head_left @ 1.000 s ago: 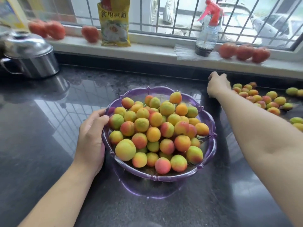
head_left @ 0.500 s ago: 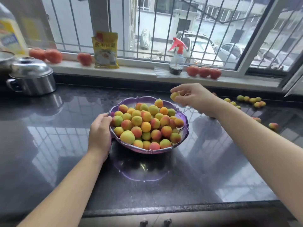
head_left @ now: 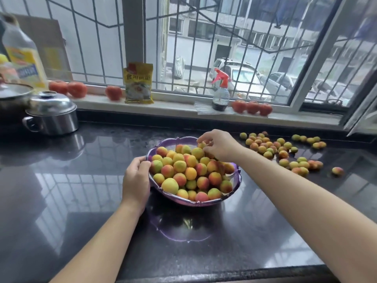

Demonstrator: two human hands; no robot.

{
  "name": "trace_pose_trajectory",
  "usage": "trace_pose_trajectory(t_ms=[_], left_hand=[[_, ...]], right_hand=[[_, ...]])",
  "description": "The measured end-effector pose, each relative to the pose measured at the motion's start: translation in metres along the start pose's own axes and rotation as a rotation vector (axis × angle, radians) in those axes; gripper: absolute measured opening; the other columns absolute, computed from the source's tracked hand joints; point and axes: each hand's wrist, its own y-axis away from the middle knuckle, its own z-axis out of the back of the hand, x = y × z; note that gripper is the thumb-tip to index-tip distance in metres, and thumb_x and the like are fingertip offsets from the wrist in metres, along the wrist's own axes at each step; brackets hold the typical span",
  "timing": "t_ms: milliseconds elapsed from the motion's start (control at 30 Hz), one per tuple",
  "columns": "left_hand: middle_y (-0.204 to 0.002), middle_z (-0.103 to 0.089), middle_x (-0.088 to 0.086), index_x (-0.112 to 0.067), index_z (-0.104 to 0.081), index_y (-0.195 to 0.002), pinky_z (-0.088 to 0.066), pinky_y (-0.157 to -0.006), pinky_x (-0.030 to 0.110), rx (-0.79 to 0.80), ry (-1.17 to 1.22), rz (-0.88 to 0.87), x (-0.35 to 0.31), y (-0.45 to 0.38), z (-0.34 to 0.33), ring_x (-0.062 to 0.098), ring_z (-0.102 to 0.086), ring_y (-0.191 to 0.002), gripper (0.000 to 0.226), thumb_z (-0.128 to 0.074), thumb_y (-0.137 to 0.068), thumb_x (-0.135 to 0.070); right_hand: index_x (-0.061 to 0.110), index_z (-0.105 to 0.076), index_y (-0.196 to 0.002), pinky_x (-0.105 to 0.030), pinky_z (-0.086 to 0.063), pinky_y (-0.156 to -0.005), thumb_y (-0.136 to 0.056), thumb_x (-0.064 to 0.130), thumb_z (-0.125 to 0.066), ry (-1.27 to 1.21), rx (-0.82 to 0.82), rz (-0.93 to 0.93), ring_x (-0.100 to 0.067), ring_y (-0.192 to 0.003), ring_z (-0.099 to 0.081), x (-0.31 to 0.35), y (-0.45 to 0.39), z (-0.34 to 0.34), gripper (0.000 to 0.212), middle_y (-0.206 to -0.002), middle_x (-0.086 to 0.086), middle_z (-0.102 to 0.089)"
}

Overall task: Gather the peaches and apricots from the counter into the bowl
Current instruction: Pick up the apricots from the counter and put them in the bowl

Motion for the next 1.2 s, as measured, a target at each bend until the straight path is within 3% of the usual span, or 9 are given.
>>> trace_pose_trajectory(t_ms=[233,400,500,600,767,900,967,1033,1200], left_hand=[[-0.096,-0.077,0.000,-0.035,-0.077,-0.096,-0.057,-0.094,0.068,0.003,0.011,-0.001,0.005,-0.003,0.001,0.038,-0.071,-0.107,0.034,-0.056,-0.073,-0.050],[-0.098,-0.078,0.000,-0.036,-0.077,-0.094,-0.058,-0.095,0.066,0.011,0.007,0.002,0.003,-0.001,0.004,0.035,-0.072,-0.107,0.033,-0.057,-0.072,-0.051],[-0.097,-0.077,0.000,-0.029,-0.077,-0.096,-0.057,-0.094,0.058,0.017,-0.001,0.001,0.001,0.001,0.001,0.028,-0.072,-0.101,0.032,-0.057,-0.076,-0.044],[-0.103,-0.075,0.003,-0.024,-0.071,-0.102,-0.056,-0.089,0.049,0.041,-0.010,-0.031,-0.001,0.005,-0.002,0.024,-0.069,-0.100,0.032,-0.051,-0.083,-0.038],[-0.099,-0.063,-0.004,-0.019,-0.058,-0.111,-0.045,-0.072,0.026,0.112,-0.129,-0.069,0.003,0.010,-0.009,0.010,-0.059,-0.088,0.016,-0.042,-0.109,-0.023],[-0.103,-0.065,-0.006,-0.020,-0.060,-0.116,-0.043,-0.074,0.028,0.179,-0.246,-0.086,0.002,0.013,-0.014,0.007,-0.060,-0.092,0.019,-0.043,-0.110,-0.029],[-0.107,-0.067,-0.004,-0.027,-0.061,-0.111,-0.047,-0.079,0.033,0.190,-0.240,-0.082,0.001,0.013,-0.015,0.012,-0.063,-0.097,0.024,-0.048,-0.099,-0.042],[-0.109,-0.070,-0.002,-0.030,-0.063,-0.109,-0.052,-0.086,0.042,0.170,-0.246,-0.079,0.001,0.013,-0.014,0.018,-0.066,-0.102,0.032,-0.047,-0.088,-0.049],[-0.104,-0.073,-0.006,-0.031,-0.068,-0.106,-0.056,-0.092,0.048,0.137,-0.266,-0.082,0.000,0.012,-0.012,0.021,-0.068,-0.104,0.033,-0.049,-0.085,-0.049]], right_hand=[[0.023,-0.071,-0.122,-0.024,-0.058,-0.068,-0.097,0.019,-0.063,-0.031,0.119,-0.055,-0.016,-0.094,-0.067,0.001,-0.009,0.015,0.026,-0.114,-0.001,-0.066],[0.024,-0.066,-0.128,-0.021,-0.054,-0.071,-0.099,0.020,-0.062,-0.072,0.102,-0.048,-0.015,-0.100,-0.064,-0.001,-0.005,0.013,0.030,-0.116,0.001,-0.064],[0.021,-0.064,-0.130,-0.020,-0.050,-0.081,-0.099,0.016,-0.061,-0.209,-0.164,-0.048,-0.015,-0.103,-0.062,-0.017,0.011,0.012,0.032,-0.116,0.001,-0.064],[0.013,-0.071,-0.115,-0.024,-0.051,-0.083,-0.096,0.007,-0.056,-0.289,-0.481,-0.144,-0.015,-0.097,-0.063,-0.051,0.045,0.004,0.025,-0.109,-0.001,-0.068],[0.007,-0.072,-0.111,-0.040,-0.043,-0.098,-0.088,0.000,-0.057,0.025,-0.559,-0.372,-0.034,-0.111,-0.055,-0.140,0.104,-0.017,0.029,-0.117,-0.014,-0.061],[0.008,-0.066,-0.128,-0.047,-0.035,-0.106,-0.089,0.005,-0.058,0.263,-0.546,-0.558,-0.044,-0.119,-0.041,-0.192,0.123,-0.004,0.040,-0.135,-0.020,-0.050],[0.011,-0.063,-0.132,-0.049,-0.036,-0.106,-0.091,0.011,-0.058,0.340,-0.549,-0.619,-0.044,-0.122,-0.039,-0.208,0.129,-0.002,0.040,-0.141,-0.020,-0.046],[0.011,-0.056,-0.138,-0.050,-0.037,-0.106,-0.094,0.014,-0.054,0.353,-0.519,-0.675,-0.044,-0.124,-0.037,-0.216,0.132,-0.002,0.044,-0.146,-0.020,-0.041],[0.011,-0.037,-0.153,-0.048,-0.039,-0.104,-0.100,0.015,-0.041,0.355,-0.450,-0.720,-0.043,-0.123,-0.038,-0.220,0.129,-0.003,0.053,-0.153,-0.015,-0.037]])
